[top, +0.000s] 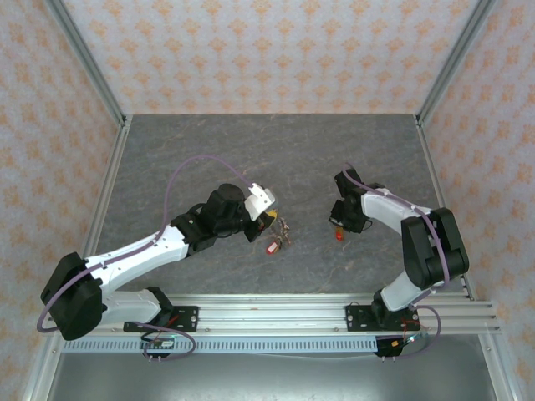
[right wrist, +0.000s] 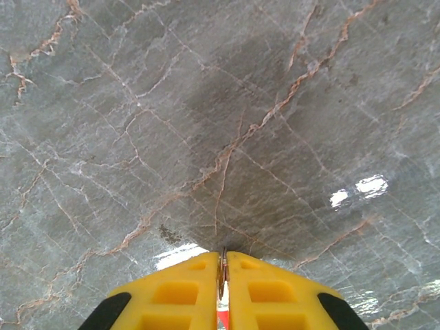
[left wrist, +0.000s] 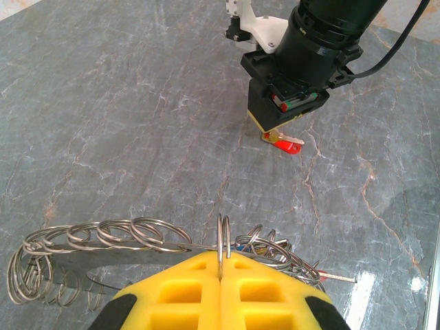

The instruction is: Put the keys on the keyring

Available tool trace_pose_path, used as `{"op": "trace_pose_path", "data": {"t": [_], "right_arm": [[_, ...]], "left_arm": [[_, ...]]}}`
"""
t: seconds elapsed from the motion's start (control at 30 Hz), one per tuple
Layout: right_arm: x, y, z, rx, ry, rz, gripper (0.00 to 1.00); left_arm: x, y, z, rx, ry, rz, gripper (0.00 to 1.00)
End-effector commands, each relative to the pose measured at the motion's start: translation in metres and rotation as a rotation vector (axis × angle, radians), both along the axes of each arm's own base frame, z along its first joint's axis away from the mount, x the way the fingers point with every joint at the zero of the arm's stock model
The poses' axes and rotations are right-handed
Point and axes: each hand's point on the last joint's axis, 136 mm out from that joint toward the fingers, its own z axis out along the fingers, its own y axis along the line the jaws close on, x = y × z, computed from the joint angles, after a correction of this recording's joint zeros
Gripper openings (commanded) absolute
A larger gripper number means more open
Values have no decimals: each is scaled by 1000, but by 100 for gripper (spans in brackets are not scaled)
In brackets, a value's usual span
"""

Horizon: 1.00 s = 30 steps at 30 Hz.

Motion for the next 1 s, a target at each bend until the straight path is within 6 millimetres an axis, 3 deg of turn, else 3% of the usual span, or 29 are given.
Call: {"op": "trace_pose_path", "data": {"t": [0.0, 0.23, 0.53, 0.8, 0.97], "right_arm": [[5, 0, 11, -17, -26, 13, 12], [4, -1, 13, -22, -29, 14, 9], [4, -3, 14, -32, -32, 8, 12], [5, -3, 16, -39, -37, 14, 7], [9, 1, 34, -33, -108, 79, 0]], "left_arm": [[6, -10, 29, -67, -51, -2, 0], [6, -11, 28, -65, -48, -6, 0], [5, -10, 28, -66, -46, -4, 0], [5, -10, 27, -65, -46, -5, 0], [5, -9, 28, -66, -47, -2, 0]]}}
